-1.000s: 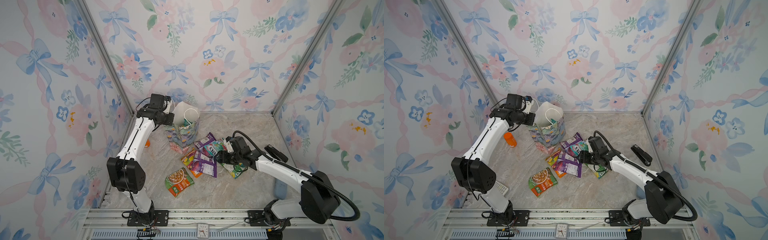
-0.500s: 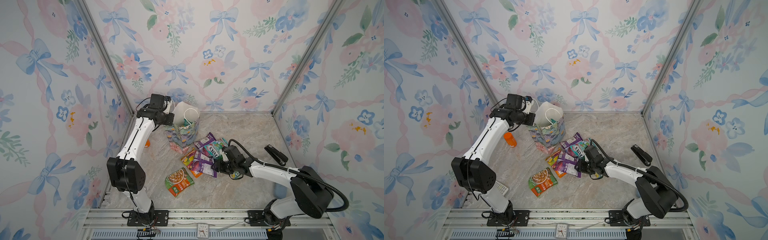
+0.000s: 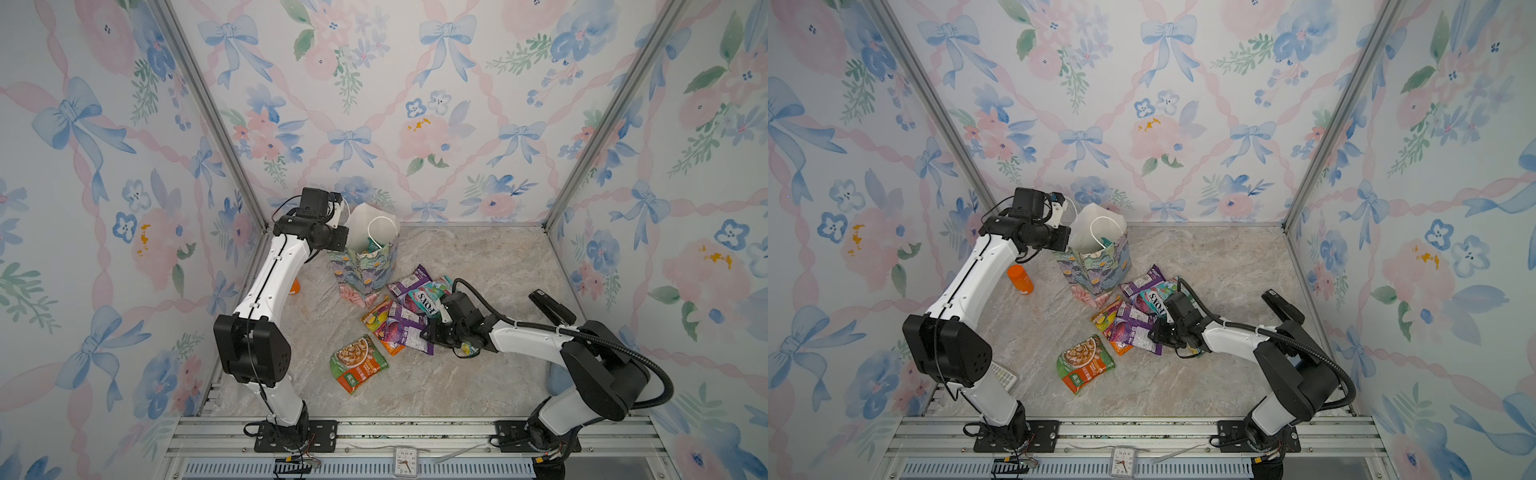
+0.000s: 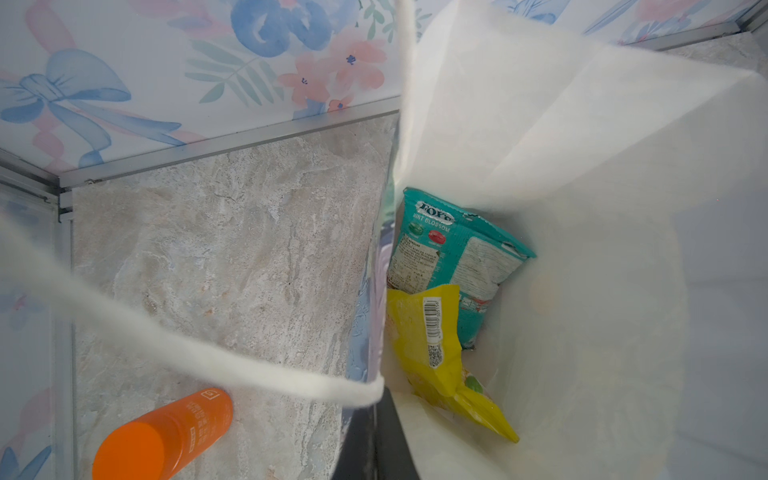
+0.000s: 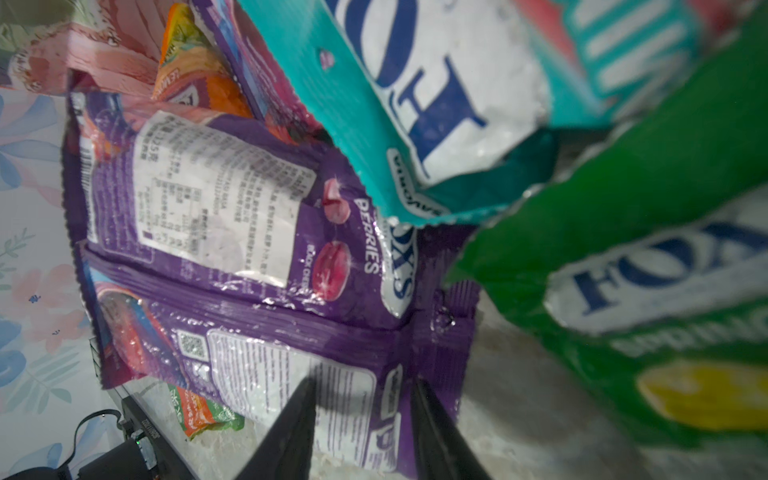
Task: Place the snacks into the paper bag
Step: 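Close the right gripper on the purple Fox's packet edge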
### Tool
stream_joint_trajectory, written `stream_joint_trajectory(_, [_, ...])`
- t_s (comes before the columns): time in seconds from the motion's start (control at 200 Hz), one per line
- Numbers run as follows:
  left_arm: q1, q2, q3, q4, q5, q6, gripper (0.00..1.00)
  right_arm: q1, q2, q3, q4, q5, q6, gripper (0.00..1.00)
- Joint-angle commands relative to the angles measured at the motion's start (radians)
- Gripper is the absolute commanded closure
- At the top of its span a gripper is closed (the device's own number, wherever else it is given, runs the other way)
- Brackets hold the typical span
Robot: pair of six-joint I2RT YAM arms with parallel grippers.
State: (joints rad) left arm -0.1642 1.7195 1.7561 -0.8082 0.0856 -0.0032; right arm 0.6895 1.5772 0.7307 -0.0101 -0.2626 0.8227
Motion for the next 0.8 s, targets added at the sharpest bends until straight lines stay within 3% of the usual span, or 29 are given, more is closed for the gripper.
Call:
stream_joint_trajectory(0.0, [-0.004, 0.002, -0.031, -0.059, -0.006, -0.014, 1.00, 0.011, 0.027, -0.006, 0.031, -0.007, 0.008, 0.64])
stream_joint_trajectory(0.085, [-0.004, 0.003, -0.029, -0.059, -0.007, -0.014, 1.00, 0.011, 0.036, -0.002, 0.034, -0.010, 0.009, 0.66])
stream_joint_trajectory(0.28, [-0.004, 0.009, -0.029, -0.060, -0.006, -0.014, 1.00, 0.008, 0.058, 0.005, 0.041, -0.017, 0.000, 0.82])
stream_joint_trajectory(0.605, [-0.004, 0.007, -0.033, -0.059, -0.010, -0.012, 1.00, 0.004, 0.061, 0.015, 0.036, -0.026, -0.020, 0.98])
stream_joint_trajectory(0.795, [-0.005, 0.008, -0.033, -0.059, -0.008, -0.012, 1.00, 0.004, 0.039, 0.023, 0.021, -0.022, -0.032, 1.00])
